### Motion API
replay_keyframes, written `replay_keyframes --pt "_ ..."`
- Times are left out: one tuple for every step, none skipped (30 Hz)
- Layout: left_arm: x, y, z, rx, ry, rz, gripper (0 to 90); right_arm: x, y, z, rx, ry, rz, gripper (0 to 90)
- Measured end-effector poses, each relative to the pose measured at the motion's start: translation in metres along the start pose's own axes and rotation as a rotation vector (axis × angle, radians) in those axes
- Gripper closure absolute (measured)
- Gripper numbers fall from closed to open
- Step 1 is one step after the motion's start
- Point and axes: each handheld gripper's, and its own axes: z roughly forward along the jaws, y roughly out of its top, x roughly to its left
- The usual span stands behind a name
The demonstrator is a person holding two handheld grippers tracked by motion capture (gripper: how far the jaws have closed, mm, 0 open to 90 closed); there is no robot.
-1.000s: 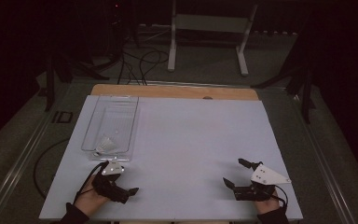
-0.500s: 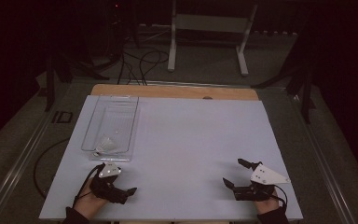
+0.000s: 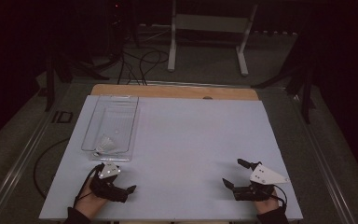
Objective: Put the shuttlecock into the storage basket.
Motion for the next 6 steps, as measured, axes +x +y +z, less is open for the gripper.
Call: replay_keyframes --pt "0.0000 0.0000 0.0000 0.000 0.000 0.000 0.1 0.0000 0.0000 0.0000 0.000 0.000 0.000 12.6" --pt "0.0001 0.0000 -0.0003 -0.004 0.004 0.000 0.2 -0.0002 -0.0002 0.0000 0.002 0.000 0.000 12.5" --pt "0.0002 0.0001 -0.0006 -0.007 0.008 0.003 0.1 -0.0003 -0.0002 0.0001 0.001 -0.001 -0.002 12.6" --pt "0.0001 0.0001 -0.0008 -0.008 0.011 0.003 0.1 -0.0003 -0.0002 0.0000 0.003 -0.001 -0.001 12.6" --pt "0.0001 0.0001 -0.0008 -0.008 0.011 0.003 0.1 -0.0003 -0.0002 0.0000 0.003 -0.001 -0.001 12.6" --pt "0.0001 0.0000 -0.0009 -0.006 0.012 0.003 0.1 -0.0002 -0.0002 0.0001 0.002 -0.001 -0.002 12.6"
